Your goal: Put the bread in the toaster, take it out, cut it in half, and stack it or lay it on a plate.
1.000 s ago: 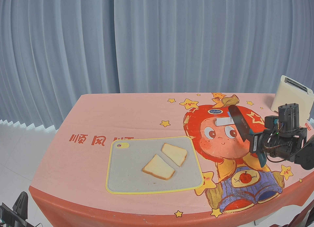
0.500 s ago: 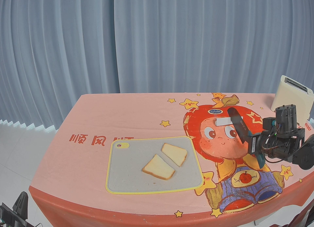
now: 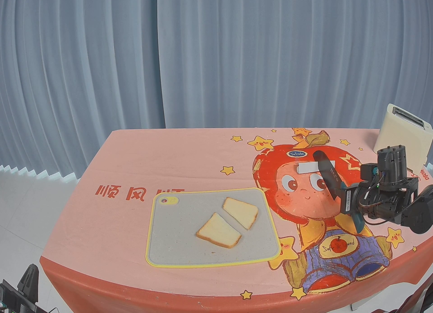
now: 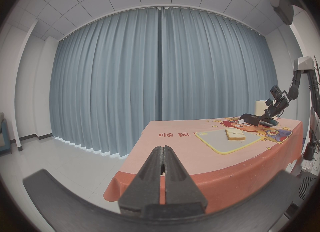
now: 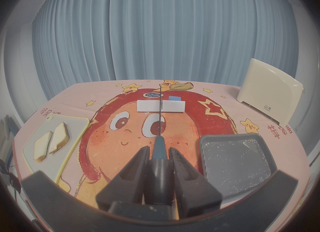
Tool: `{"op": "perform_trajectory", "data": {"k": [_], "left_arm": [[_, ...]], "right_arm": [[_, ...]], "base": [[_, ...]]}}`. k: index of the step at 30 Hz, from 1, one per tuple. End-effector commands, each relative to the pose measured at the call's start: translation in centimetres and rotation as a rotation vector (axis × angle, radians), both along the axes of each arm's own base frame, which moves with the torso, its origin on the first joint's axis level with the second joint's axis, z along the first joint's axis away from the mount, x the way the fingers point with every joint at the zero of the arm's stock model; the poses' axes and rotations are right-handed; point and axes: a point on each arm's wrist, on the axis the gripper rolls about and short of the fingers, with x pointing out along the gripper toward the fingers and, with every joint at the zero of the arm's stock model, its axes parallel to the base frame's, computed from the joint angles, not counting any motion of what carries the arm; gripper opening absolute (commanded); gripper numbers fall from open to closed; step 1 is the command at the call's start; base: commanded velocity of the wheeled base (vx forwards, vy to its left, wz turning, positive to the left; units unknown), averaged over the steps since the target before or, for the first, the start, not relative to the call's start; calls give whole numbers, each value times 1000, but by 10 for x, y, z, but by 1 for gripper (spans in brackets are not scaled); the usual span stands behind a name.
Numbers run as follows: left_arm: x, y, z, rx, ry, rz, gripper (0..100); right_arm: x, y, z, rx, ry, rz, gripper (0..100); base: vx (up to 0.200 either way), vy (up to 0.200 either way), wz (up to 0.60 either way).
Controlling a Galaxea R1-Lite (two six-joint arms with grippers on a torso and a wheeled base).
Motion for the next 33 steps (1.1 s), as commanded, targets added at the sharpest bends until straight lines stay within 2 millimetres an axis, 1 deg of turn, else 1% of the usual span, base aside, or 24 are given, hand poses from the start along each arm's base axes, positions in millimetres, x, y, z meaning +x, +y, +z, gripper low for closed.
{"op": "perform_trajectory", "data": {"k": [1, 15, 16, 33], "left_arm": [[0, 0, -5, 0, 2, 0, 0], [0, 0, -5, 0, 2, 0, 0], [0, 0, -5, 0, 2, 0, 0], [0, 0, -5, 0, 2, 0, 0]], "right_arm": [[1, 1, -1, -1, 4, 2, 0], [1, 0, -3, -3, 11, -8, 0], [1, 1, -3, -1, 9, -9, 100], [3, 1, 4, 25, -83, -11, 100]], "base": [[0, 0, 0], [0, 0, 0], [0, 0, 0], [0, 0, 0]]}}
